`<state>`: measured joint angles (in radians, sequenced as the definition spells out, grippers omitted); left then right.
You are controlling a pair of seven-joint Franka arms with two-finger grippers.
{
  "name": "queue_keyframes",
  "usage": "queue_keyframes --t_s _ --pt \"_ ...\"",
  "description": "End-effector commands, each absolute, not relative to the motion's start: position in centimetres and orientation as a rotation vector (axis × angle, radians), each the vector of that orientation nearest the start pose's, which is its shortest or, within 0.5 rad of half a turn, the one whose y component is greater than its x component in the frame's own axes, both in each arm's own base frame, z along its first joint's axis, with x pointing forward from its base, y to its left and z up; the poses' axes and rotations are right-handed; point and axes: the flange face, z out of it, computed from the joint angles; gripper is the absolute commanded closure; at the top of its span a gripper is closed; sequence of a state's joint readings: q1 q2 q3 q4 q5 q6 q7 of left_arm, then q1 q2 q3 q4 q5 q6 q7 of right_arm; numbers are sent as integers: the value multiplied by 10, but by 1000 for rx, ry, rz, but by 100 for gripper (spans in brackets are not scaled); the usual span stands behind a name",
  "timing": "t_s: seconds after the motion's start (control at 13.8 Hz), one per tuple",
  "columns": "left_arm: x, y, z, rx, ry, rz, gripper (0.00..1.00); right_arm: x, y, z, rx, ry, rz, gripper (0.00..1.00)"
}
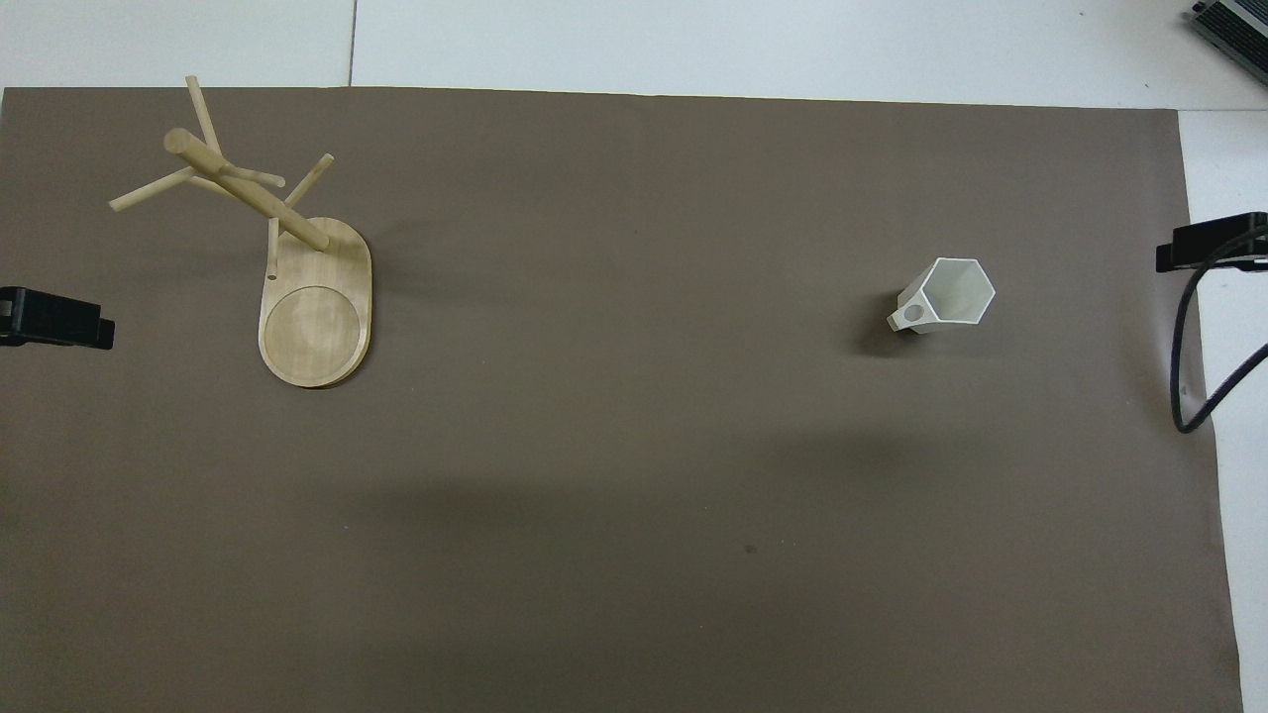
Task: Hang cup on rack
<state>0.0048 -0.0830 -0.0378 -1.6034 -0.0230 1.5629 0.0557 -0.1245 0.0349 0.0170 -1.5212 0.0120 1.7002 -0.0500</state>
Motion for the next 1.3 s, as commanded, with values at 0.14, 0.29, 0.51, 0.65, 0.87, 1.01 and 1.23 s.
queue_keyframes --t_s 0.14,0.29,0.51,0.65,0.87,1.01,1.23 --pt "525 -18 653 -3144 123 -65 0 565 -54 633 -3125 86 -191 0" --pt "525 -18 653 -3144 123 -65 0 564 -52 628 -3095 90 -204 0" --pt "525 -18 653 -3144 123 -65 0 567 -52 609 -3095 88 -231 0" --pt "525 -18 653 -3144 123 -65 0 571 -52 593 -3095 91 -236 0" --pt "525 -18 653 -3144 123 -65 0 580 -54 561 -3094 95 -264 0" --pt "525 -18 653 -3144 123 -65 0 591 -55 535 -3095 96 -266 0" --pt "525 -18 653 -3144 123 -65 0 613 -58 491 -3098 58 -253 0"
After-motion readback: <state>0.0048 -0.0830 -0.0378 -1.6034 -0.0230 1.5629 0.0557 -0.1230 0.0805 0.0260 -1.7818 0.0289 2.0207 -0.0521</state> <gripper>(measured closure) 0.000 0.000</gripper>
